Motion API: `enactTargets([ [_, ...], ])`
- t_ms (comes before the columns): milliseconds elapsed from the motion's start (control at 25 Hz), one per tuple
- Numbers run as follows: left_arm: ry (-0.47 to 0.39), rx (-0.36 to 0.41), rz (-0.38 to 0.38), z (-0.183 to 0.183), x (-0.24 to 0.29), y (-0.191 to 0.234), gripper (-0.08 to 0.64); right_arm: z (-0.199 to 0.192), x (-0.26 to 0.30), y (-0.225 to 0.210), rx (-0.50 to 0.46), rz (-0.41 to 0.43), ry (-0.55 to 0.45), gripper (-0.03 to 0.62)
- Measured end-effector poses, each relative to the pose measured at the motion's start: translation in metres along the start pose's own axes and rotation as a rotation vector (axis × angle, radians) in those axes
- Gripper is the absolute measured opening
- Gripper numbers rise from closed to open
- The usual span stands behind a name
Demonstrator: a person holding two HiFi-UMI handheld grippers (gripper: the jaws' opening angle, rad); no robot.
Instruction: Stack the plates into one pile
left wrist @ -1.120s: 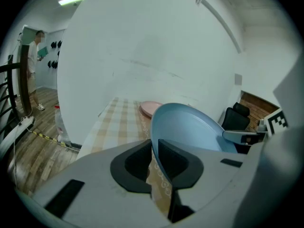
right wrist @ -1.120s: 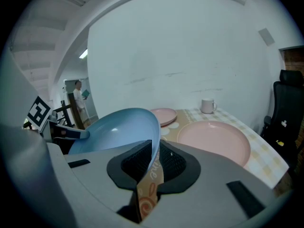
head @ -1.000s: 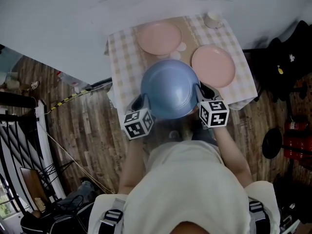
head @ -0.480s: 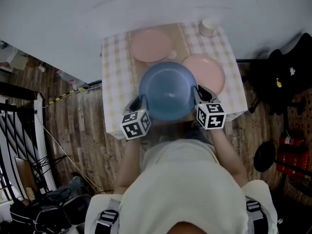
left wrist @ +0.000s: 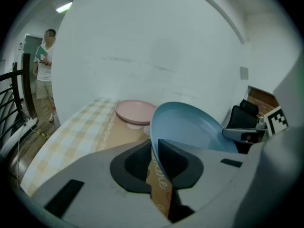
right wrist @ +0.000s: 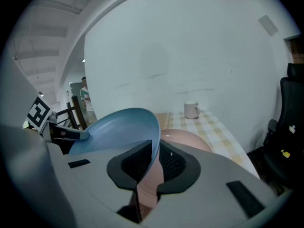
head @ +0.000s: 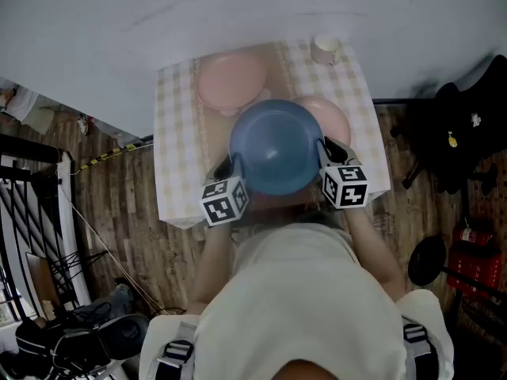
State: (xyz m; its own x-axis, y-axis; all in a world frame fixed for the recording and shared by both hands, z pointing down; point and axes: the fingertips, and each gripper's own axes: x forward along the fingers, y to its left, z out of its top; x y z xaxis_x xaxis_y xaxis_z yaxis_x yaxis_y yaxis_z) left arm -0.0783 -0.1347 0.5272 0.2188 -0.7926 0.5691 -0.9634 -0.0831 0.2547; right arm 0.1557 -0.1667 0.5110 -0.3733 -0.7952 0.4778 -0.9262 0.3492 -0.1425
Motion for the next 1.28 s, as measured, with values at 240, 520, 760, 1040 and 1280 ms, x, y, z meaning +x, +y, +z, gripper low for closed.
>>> enactTargets([
  [240, 0.007, 0.004, 0.003, -0.003, 0.013, -0.031, 0.040, 0.002, -0.007, -0.033, -0.006, -0.001, 0.005, 0.041],
  [520, 0.021, 0.018, 0.020, -0.009, 0.030, -0.060, 0.041, -0.001, -0.010, -0.066, -0.008, -0.003, 0.024, 0.041],
  [760, 0.046, 0.027, 0.048, -0.019, 0.046, -0.080, 0.041, -0.003, -0.006, -0.091, -0.026, 0.014, 0.048, 0.041],
  [1040, 0.073, 0.059, 0.088, -0.024, 0.062, -0.094, 0.041, -0.005, 0.004, -0.113, -0.037, 0.035, 0.075, 0.041],
  [1280, 0.100, 0.090, 0.125, -0.031, 0.073, -0.101, 0.041, -0.013, 0.012, -0.125, -0.046, 0.053, 0.104, 0.041],
])
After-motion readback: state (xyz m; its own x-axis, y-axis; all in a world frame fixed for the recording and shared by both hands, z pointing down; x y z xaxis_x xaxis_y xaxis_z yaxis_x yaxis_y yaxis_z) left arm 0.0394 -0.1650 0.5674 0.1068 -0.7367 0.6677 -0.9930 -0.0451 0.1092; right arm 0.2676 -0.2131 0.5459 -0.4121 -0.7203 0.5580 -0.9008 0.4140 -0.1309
